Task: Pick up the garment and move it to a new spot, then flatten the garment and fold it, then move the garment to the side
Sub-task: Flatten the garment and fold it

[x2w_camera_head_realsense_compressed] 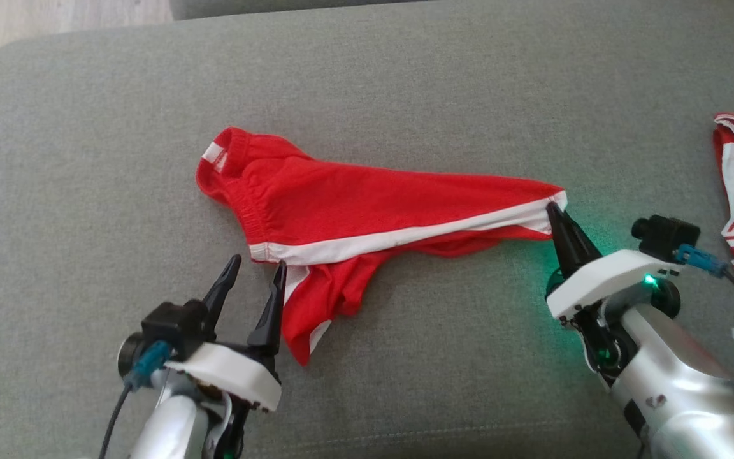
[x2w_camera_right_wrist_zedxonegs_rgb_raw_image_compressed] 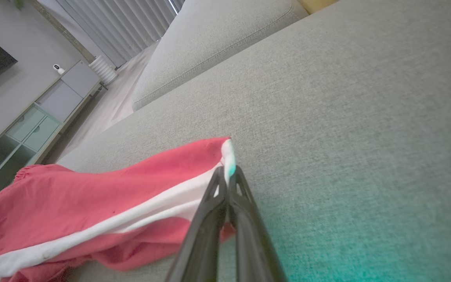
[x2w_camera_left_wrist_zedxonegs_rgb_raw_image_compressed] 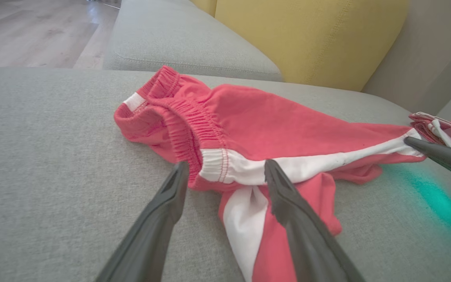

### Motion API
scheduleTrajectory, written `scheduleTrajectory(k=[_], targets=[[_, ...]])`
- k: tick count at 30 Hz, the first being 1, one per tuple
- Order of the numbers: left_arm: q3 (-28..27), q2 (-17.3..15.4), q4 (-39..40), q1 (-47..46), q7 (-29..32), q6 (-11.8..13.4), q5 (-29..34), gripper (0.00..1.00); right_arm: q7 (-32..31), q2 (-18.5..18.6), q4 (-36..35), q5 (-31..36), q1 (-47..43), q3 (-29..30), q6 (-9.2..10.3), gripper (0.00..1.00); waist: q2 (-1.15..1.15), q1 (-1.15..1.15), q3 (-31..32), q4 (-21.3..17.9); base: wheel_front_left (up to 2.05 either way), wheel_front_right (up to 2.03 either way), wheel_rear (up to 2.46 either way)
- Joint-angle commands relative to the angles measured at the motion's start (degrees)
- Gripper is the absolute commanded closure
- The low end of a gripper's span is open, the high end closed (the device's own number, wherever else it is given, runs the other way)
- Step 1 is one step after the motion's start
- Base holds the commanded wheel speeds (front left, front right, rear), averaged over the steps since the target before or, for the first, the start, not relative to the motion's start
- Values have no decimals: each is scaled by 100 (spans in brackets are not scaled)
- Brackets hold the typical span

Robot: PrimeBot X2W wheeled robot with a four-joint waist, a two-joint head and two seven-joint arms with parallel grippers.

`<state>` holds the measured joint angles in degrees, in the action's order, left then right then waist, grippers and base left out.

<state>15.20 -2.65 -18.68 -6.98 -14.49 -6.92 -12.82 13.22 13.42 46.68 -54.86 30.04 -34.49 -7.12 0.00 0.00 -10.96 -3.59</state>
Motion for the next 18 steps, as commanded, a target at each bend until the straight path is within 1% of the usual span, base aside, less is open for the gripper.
scheduleTrajectory(k=[1, 14, 18], targets=[[-154, -25, 144, -253, -51, -14, -32, 0, 113, -8, -123, 45, 125, -31, -36, 100, 0, 0, -25, -18, 0, 0, 0], [60, -219, -207, -589, -51, -56, -441, 0, 120, -99, -118, 94, 193, -79, -36, 100, 0, 0, -137, -127, 0, 0, 0], [100, -256, -196, -611, -51, -56, -545, 0, 125, -101, -128, 106, 217, -79, -36, 100, 0, 0, -162, -140, 0, 0, 0]])
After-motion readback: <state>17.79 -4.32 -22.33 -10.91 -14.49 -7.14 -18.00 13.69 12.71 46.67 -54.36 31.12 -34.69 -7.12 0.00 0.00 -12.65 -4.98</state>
